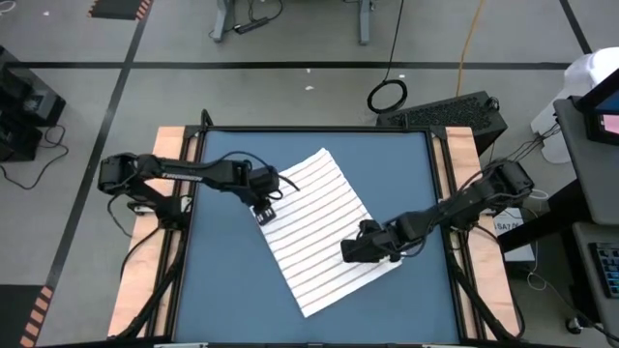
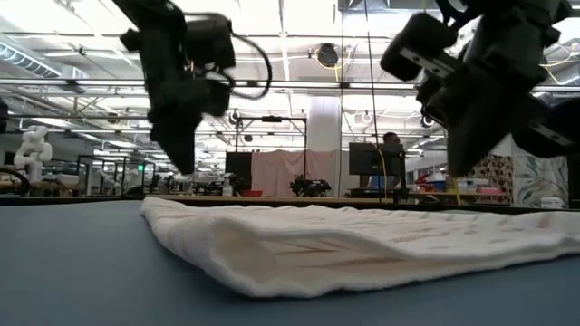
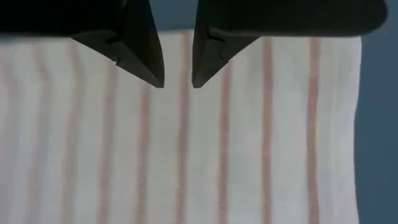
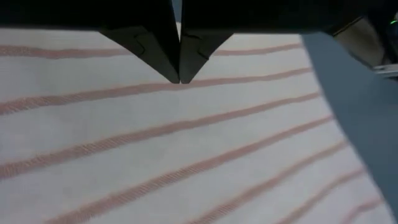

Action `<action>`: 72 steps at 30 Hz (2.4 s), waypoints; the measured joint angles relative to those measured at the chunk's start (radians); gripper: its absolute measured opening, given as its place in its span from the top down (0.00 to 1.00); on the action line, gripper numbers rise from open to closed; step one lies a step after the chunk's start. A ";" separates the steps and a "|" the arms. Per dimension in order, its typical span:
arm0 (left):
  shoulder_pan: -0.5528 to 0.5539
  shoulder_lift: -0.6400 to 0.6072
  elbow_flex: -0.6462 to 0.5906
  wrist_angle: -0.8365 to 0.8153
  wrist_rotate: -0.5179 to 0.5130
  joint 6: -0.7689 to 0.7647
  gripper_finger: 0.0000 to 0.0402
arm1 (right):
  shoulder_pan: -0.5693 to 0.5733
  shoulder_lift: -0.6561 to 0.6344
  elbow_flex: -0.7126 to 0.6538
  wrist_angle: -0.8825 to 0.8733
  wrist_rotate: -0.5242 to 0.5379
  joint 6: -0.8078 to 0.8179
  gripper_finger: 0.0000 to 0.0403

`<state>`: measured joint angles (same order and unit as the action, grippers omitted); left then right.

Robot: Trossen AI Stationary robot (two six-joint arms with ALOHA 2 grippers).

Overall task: Roll towel
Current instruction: Fold the white towel

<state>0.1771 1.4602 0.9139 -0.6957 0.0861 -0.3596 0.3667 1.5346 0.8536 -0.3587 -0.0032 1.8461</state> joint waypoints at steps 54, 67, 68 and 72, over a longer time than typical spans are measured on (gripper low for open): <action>0.026 0.180 -0.101 0.203 -0.071 -0.097 0.78 | 0.056 0.152 -0.027 0.123 -0.066 0.149 1.00; 0.095 0.182 0.005 -0.132 -0.156 0.124 0.78 | 0.166 0.032 0.048 -0.088 -0.049 0.323 0.98; 0.096 0.182 0.015 -0.141 -0.150 0.133 0.78 | 0.184 0.033 0.052 -0.105 -0.042 0.349 0.96; 0.097 0.181 0.066 -0.190 -0.127 0.140 0.78 | 0.225 0.054 0.054 -0.108 -0.025 0.366 0.87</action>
<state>0.2744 1.6407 0.9795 -0.8856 -0.0412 -0.2195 0.5916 1.5890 0.9077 -0.4669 -0.0278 2.2125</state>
